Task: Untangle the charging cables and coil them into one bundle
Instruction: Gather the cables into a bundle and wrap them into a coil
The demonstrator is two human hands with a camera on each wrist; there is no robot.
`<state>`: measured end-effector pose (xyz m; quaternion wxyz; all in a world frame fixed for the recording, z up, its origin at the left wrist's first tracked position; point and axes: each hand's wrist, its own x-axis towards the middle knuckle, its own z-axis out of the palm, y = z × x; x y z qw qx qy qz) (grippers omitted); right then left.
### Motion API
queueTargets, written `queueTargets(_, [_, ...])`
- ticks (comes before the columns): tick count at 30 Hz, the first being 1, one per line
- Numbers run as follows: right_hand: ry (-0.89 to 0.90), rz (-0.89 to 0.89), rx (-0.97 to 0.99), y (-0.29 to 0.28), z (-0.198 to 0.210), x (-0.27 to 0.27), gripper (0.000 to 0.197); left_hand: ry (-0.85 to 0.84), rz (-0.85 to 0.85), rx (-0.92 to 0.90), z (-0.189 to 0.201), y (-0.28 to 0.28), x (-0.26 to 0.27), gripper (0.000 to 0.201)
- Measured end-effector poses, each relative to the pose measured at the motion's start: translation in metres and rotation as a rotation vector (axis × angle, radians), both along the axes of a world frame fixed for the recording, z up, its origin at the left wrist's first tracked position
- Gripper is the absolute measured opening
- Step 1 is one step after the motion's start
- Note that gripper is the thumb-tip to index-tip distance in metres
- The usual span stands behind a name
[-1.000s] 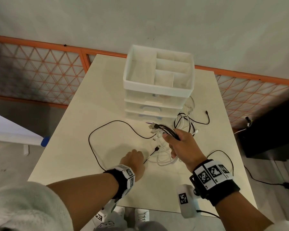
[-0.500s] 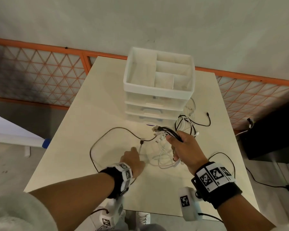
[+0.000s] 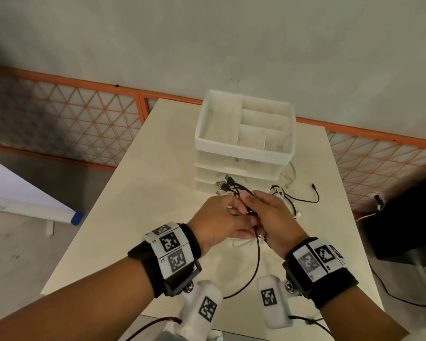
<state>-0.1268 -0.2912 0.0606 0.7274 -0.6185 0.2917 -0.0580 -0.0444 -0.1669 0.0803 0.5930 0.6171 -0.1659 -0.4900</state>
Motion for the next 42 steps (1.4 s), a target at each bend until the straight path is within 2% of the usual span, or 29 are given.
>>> queueTargets(3, [-0.005,0.034,-0.129,-0.001,0.003,0.002,0.025,0.085,-0.01,-0.012,0.01,0.004,0.001,0.021])
queueTargets(6, [0.007,0.053,-0.298,-0.003,0.008,0.002,0.033,-0.064,-0.092,0.157,0.025,0.01,0.02,0.026])
queueTargets(10, [0.023,0.135,-0.369,-0.008,0.02,-0.001,0.027,-0.411,0.243,0.334,0.031,0.013,0.065,0.048])
queueTargets(11, [0.018,0.152,-0.371,-0.009,0.023,-0.001,0.025,-0.421,0.278,0.364,0.028,0.012,0.072,0.056])
queueTargets(12, [0.01,0.17,-0.384,-0.009,0.028,-0.001,0.023,-0.364,0.274,0.388,0.025,0.011,0.077,0.066])
queueTargets(14, [-0.024,0.213,-0.427,-0.006,0.04,0.001,0.018,-0.137,0.206,0.394,0.018,0.009,0.079,0.084])
queueTargets(17, [-0.05,0.242,-0.46,-0.006,0.056,0.007,0.012,0.202,0.081,0.2,0.016,0.007,0.073,0.096])
queueTargets(18, [-0.033,0.247,-0.488,-0.008,0.059,0.008,0.016,0.282,0.065,0.129,0.018,0.006,0.072,0.096])
queueTargets(20, [0.045,0.269,-0.564,-0.015,0.065,0.009,0.02,0.296,0.022,0.069,0.029,0.003,0.073,0.093])
queueTargets(24, [0.177,0.324,-0.676,-0.021,0.075,0.013,0.02,-0.008,-0.128,0.111,0.055,-0.003,0.07,0.071])
queueTargets(27, [0.145,0.259,-0.694,-0.018,0.08,0.018,0.017,-0.246,-0.229,0.124,0.065,-0.008,0.062,0.054])
queueTargets(30, [0.074,0.218,-0.677,-0.014,0.083,0.02,0.011,-0.29,-0.09,0.107,0.063,-0.011,0.062,0.032])
queueTargets(33, [0.018,0.205,-0.664,-0.011,0.084,0.019,0.01,-0.2,0.031,0.046,0.062,-0.012,0.063,0.019])
queueTargets(35, [-0.006,0.18,-0.671,-0.011,0.083,0.018,0.011,-0.122,0.072,-0.002,0.063,-0.01,0.06,0.016])
queueTargets(37, [-0.006,0.163,-0.683,-0.012,0.082,0.018,0.01,-0.07,0.043,-0.045,0.063,-0.008,0.058,0.025])
queueTargets(40, [0.009,0.158,-0.67,-0.011,0.079,0.018,0.016,-0.188,-0.028,-0.054,0.06,-0.008,0.056,0.037])
queueTargets(42, [0.014,0.15,-0.62,-0.009,0.078,0.018,0.021,-0.275,0.046,-0.055,0.056,-0.01,0.056,0.033])
